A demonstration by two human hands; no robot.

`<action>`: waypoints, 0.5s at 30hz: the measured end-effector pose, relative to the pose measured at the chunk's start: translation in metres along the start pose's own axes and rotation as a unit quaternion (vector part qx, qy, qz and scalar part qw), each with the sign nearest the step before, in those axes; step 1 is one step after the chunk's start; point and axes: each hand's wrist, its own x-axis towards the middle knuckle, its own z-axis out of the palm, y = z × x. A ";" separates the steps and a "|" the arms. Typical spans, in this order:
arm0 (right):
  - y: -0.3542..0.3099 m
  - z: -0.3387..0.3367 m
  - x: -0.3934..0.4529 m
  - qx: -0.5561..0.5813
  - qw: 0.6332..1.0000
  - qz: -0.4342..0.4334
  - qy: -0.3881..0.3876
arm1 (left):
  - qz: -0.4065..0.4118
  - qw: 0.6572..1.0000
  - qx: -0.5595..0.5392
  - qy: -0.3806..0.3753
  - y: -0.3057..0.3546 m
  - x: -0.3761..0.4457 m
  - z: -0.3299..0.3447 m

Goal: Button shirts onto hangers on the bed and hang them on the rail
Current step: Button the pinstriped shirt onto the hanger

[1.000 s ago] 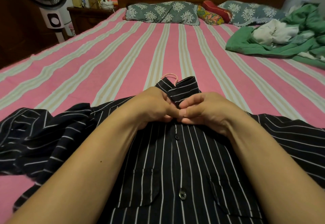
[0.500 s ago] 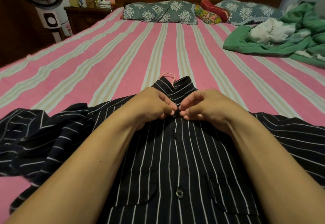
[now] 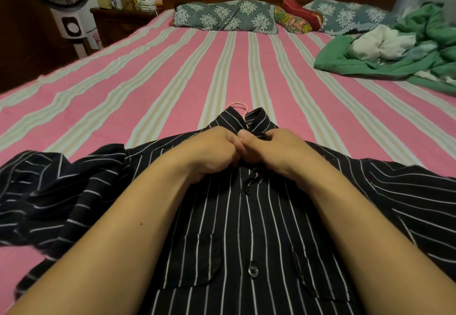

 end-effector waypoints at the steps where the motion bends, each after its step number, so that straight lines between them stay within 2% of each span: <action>1: 0.003 0.001 0.002 -0.022 1.000 0.002 0.013 | -0.005 1.000 -0.015 0.009 -0.001 0.001 0.000; 2: 0.005 0.001 0.004 -0.024 0.999 0.007 0.020 | -0.017 0.999 -0.040 0.021 -0.002 0.003 -0.001; 4: 0.010 -0.005 0.007 0.074 0.996 0.047 -0.002 | -0.030 0.996 -0.062 0.052 -0.001 0.004 -0.001; 6: 0.013 -0.013 0.008 0.233 0.966 0.094 -0.058 | -0.021 0.996 0.021 0.078 0.001 0.006 0.002; 8: 0.011 -0.019 0.005 0.301 0.944 0.102 -0.089 | -0.005 0.984 0.149 0.097 0.004 0.007 0.007; 11: 0.005 -0.020 -0.004 0.278 0.951 0.084 -0.106 | 0.018 0.966 0.224 0.130 0.005 0.007 0.014; 15: 0.001 -0.013 -0.005 0.189 0.976 0.055 -0.090 | 0.022 0.963 0.235 0.127 0.005 0.006 0.016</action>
